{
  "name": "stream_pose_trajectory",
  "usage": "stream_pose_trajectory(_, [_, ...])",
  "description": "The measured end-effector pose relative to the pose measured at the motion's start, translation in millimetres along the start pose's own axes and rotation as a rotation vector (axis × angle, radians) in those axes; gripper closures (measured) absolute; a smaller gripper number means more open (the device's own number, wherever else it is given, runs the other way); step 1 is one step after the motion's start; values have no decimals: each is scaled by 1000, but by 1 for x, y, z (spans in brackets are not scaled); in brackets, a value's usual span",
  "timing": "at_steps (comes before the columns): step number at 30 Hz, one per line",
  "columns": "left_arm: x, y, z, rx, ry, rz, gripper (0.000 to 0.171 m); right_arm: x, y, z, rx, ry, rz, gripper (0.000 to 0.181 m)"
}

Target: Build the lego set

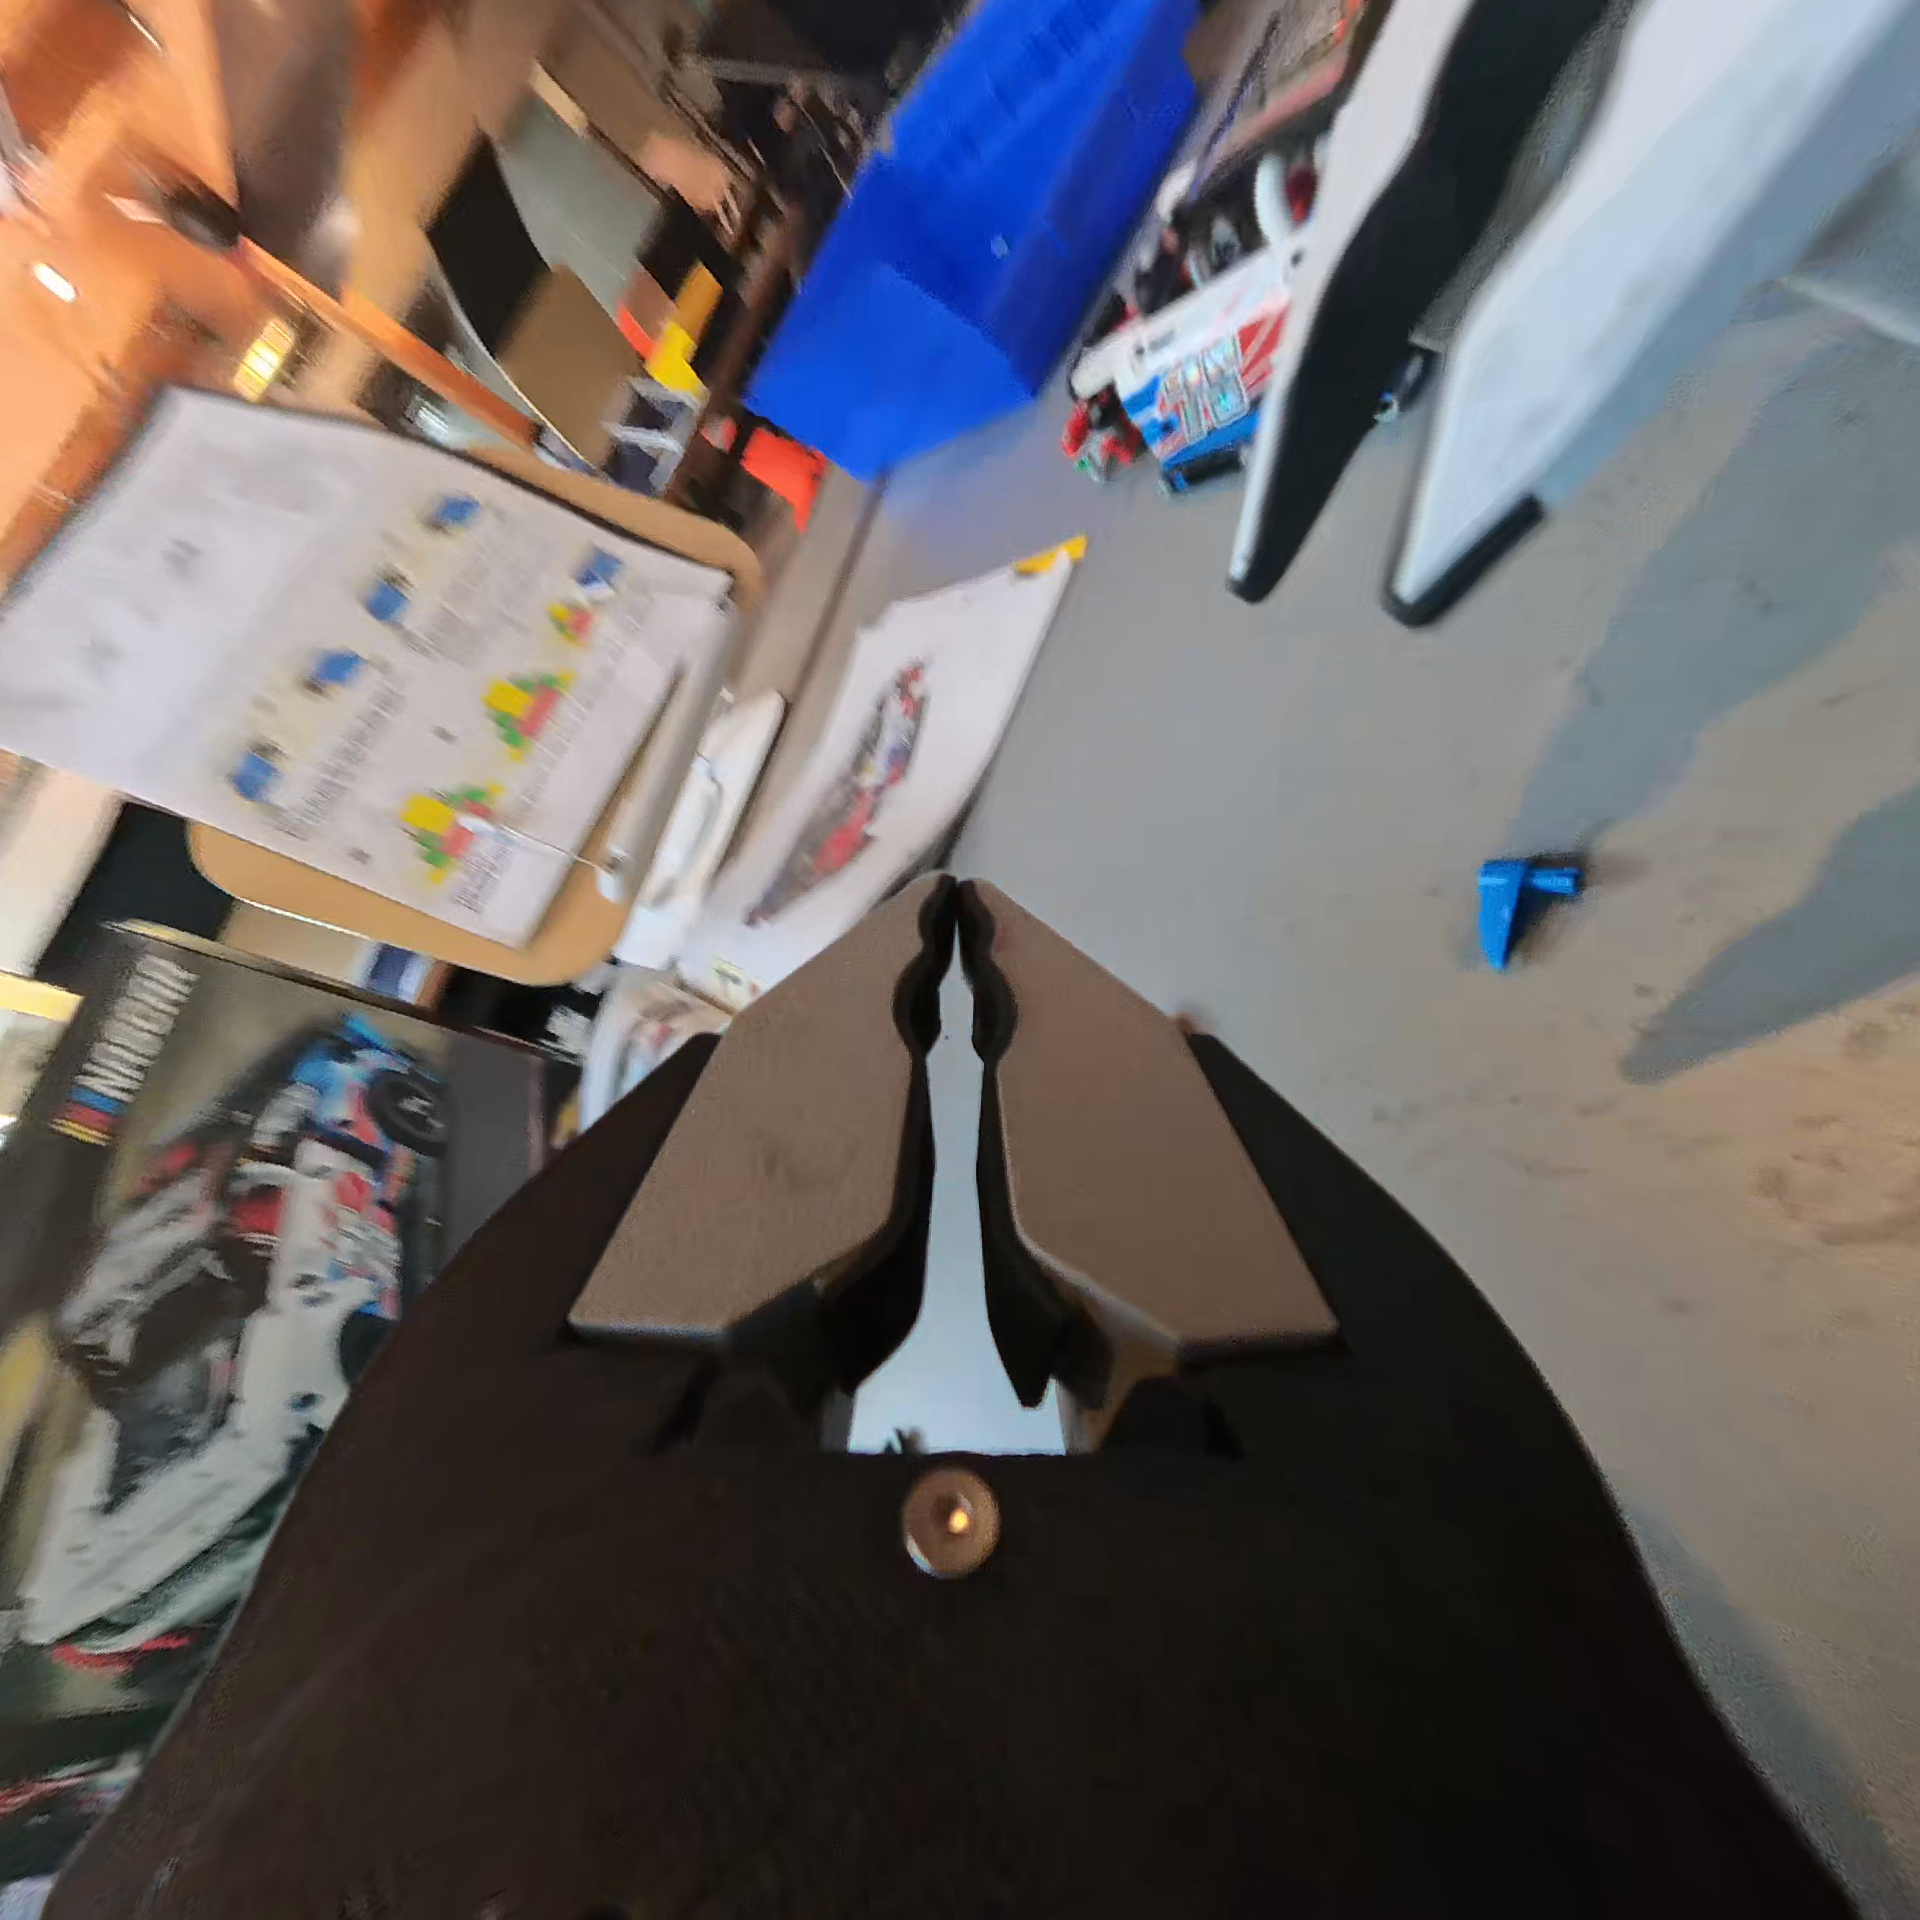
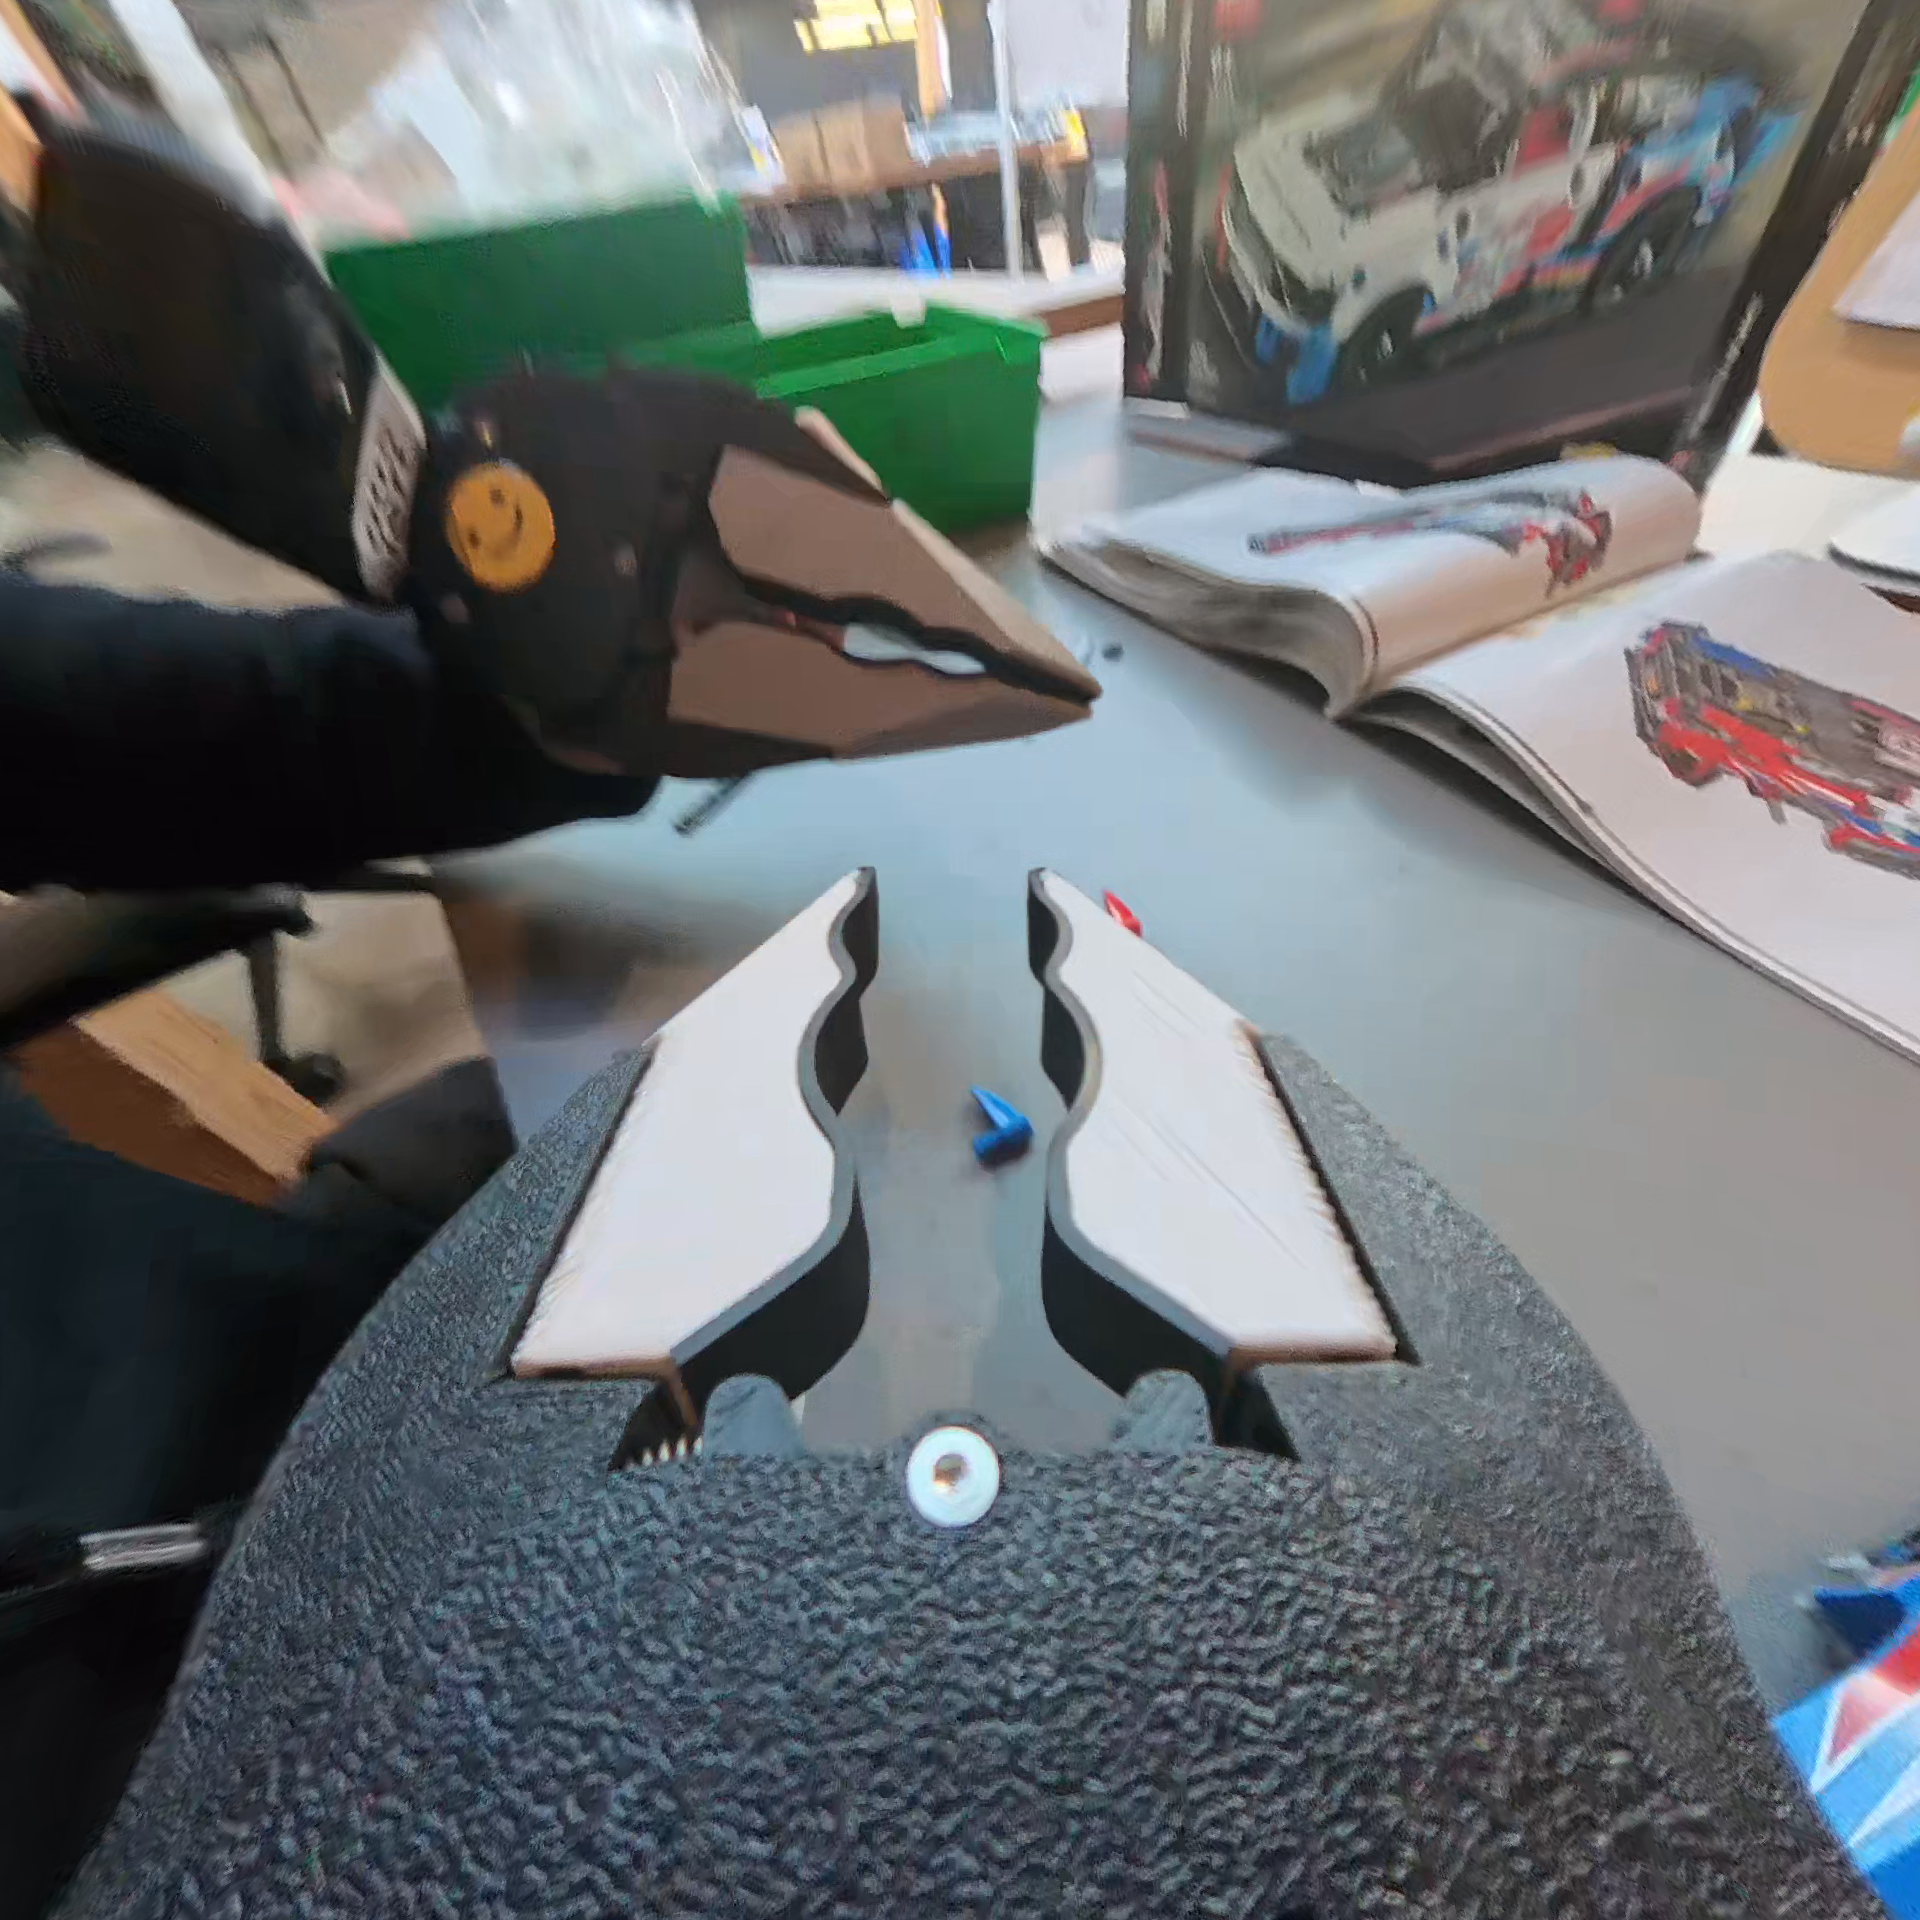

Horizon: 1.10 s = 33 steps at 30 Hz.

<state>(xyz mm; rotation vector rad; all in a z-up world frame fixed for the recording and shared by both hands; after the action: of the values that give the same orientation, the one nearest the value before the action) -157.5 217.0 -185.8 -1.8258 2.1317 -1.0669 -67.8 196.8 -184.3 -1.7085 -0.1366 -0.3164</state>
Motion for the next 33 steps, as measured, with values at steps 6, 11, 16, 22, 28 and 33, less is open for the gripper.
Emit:
stream_pose_trajectory(6, [-6, 24, 18, 63, 151, -154, 171, 7, 8, 20, -140, 12, -101, 150])
stream_pose_trajectory(11, [-7, 33, 17, 295, 571, -117, 161, 9, 8, -7, -110, -46, -73, 152])
stream_pose_trajectory(16, [-29, 31, 7, 450, 751, -188, 141, 13, 12, -19, -74, -44, -75, 153])
stream_pose_trajectory(22, [-39, 48, 31, 376, 772, -382, 145, 24, 18, -22, -50, -18, -70, 153])
stream_pose_trajectory(28, [-41, 52, 42, 343, 767, -392, 168, 26, 18, -20, -38, -21, -73, 153])
stream_pose_trajectory(33, [-43, 54, 40, 376, 737, -349, 168, 28, 25, -16, -23, 3, -96, 153])
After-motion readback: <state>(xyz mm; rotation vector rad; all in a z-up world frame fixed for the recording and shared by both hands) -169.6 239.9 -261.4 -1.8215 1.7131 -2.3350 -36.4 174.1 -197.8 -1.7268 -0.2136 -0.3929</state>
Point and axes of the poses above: each gripper's, where its closed fingertips meet, x back along the fingers, y out of its underside, z = x × y across the jaws, the point moved 3 cm from there along x, back along the fingers, and after that the axes turned 6 degrees about -z, right-handed, at the moved point
